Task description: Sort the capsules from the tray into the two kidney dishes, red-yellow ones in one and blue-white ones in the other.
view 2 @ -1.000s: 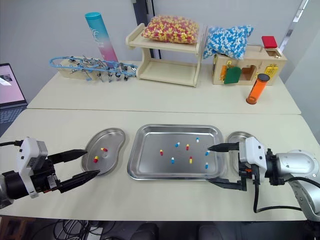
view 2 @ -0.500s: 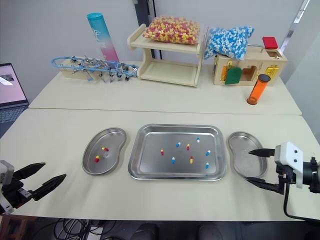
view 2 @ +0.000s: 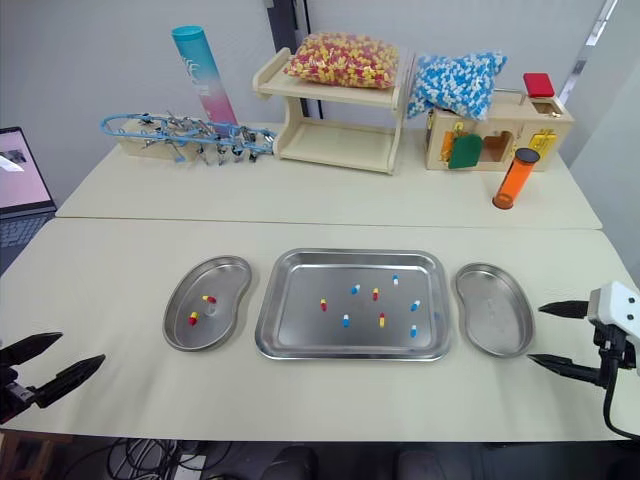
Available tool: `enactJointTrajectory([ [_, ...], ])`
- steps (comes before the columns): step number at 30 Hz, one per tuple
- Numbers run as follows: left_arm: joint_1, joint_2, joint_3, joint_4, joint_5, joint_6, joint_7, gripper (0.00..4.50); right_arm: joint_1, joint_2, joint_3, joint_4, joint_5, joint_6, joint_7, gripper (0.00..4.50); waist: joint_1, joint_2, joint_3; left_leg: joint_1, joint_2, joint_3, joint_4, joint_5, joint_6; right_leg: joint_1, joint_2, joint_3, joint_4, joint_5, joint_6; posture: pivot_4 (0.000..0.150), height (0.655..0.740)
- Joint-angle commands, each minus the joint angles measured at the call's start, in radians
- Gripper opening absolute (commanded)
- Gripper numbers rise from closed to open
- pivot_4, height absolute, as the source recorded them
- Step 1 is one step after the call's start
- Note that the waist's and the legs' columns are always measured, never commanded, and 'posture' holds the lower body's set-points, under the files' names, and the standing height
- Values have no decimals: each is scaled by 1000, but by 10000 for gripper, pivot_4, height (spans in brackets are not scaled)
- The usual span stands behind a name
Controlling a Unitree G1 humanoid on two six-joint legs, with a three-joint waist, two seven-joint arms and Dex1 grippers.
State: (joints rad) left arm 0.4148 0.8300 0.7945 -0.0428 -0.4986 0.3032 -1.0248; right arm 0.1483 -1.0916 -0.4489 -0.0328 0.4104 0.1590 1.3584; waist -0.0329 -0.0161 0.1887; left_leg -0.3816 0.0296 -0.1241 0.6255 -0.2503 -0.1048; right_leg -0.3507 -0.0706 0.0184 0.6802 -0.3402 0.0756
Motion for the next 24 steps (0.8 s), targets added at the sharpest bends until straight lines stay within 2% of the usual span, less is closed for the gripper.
enactJointTrajectory([
  [1,-4,18,29,-52,-35,29,-4,44258,-12,-21,-26,3,3,-14,16,45000,0,0,0,0,0,0,0,0,0,0,0,0,0,0,0,1500,7400],
  [6,-8,-37,10,-292,-202,230,88,44258,-19,-22,-7,-10,-6,-36,36,45000,0,0,0,0,0,0,0,0,0,0,0,0,0,0,0,1500,7400],
  [10,-35,-64,-51,-442,-261,315,182,44258,-44,-17,18,-45,-2,-45,40,45000,1,0,0,0,0,0,0,0,0,1,0,0,0,0,0,1500,7400],
  [14,-81,-76,-145,-549,-267,347,257,44258,-79,-4,45,-88,21,-19,27,45000,0,0,0,0,0,0,1,0,0,1,0,1,0,0,0,1500,7400],
  [18,-208,-119,-350,-659,-229,369,391,44258,-139,24,101,-195,83,39,3,45000,2,1,0,0,0,0,2,0,0,1,0,1,0,0,0,1500,7400],
  [24,-322,-179,-539,-684,-174,399,514,44258,-217,61,158,-324,170,135,-48,45000,2,1,0,0,0,-1,2,0,0,1,0,0,0,0,0,1500,7400],
])
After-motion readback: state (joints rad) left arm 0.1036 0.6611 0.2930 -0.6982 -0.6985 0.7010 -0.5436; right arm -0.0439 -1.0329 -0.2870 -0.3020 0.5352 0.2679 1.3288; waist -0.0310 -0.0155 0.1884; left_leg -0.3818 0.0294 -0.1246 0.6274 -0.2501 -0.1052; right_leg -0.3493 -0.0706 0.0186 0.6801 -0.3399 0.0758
